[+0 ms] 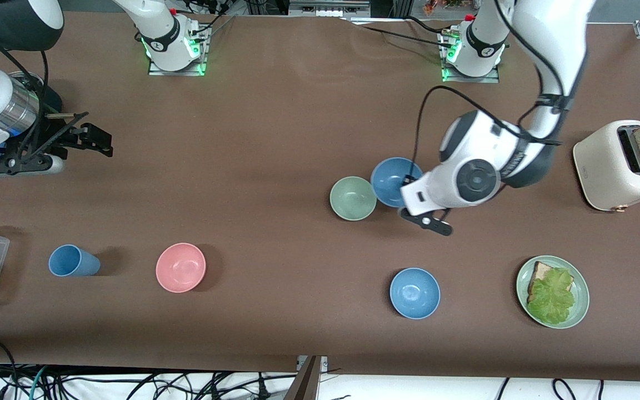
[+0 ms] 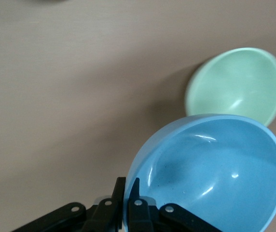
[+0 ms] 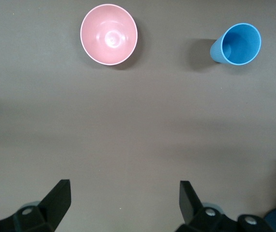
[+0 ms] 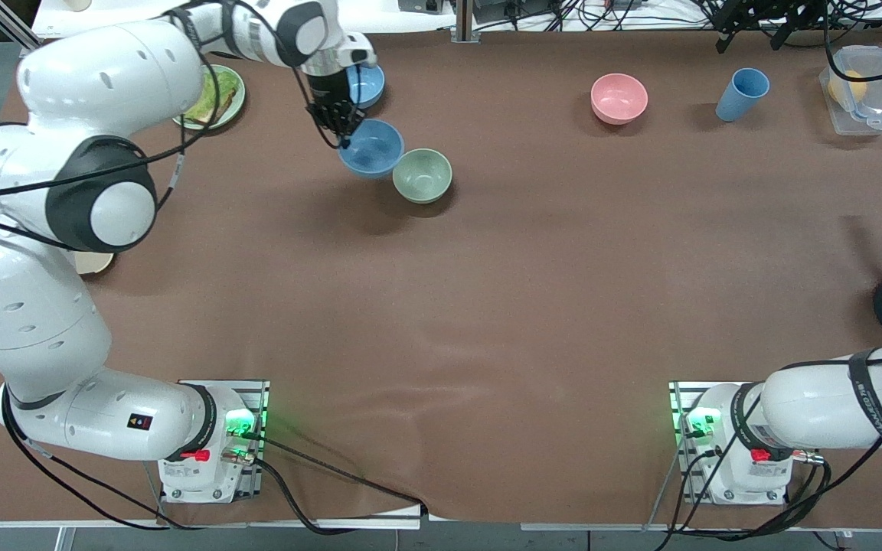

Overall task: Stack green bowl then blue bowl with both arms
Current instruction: 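Carry the blue bowl over the green bowl and lower it inside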

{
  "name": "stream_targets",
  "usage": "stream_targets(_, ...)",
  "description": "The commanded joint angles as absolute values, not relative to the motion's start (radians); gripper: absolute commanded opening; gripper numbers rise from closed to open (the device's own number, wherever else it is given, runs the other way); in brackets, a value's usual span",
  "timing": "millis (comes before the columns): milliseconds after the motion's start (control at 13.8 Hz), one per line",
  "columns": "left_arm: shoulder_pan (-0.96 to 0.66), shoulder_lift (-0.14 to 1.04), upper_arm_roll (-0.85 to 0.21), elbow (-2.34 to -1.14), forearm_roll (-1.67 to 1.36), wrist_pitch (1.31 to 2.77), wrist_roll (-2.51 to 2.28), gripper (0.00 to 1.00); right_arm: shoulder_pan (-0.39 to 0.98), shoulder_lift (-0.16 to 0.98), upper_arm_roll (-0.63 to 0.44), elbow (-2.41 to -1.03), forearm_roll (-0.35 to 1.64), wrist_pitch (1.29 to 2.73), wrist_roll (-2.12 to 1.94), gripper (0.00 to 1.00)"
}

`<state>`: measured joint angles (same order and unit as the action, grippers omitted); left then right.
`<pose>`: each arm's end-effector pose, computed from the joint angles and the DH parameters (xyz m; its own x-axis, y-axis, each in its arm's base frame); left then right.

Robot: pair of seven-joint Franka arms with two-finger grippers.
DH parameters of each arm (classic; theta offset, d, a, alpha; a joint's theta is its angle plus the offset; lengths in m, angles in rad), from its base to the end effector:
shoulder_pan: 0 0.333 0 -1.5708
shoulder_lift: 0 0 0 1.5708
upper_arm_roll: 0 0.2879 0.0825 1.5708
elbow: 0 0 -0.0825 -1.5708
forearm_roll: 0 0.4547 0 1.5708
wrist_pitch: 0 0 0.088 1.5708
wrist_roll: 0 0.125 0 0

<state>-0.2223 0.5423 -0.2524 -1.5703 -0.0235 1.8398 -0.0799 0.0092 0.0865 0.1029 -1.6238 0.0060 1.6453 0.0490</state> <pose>0.6308 -0.3126 0.2402 0.8933 -0.3625 -0.2656 -0.3400 -0.9317 0.1282 0.6445 0.0715 0.5010 0.9959 0.0626 -0.0652 0.0619 -0.9980 -0.0116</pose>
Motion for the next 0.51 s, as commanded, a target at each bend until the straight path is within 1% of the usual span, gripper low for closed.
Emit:
stream_targets(0,-0.300,0.626,-0.238,-1.494,-0.052,1.867,-0.159,0.00,-0.003,0.089,0.110,-1.612,0.003,1.632,0.038,0.99)
stream_targets(290,-0.328,0.705,-0.238,-1.494,-0.051,2.020,-0.196,0.00,-0.002,0.087,0.112,-1.612,0.005,1.632,0.043,0.99)
stream_targets(434,-0.359,0.726,-0.236,-1.497,-0.052,2.054,-0.199,0.00,-0.002,0.087,0.112,-1.612,0.005,1.631,0.041,0.99)
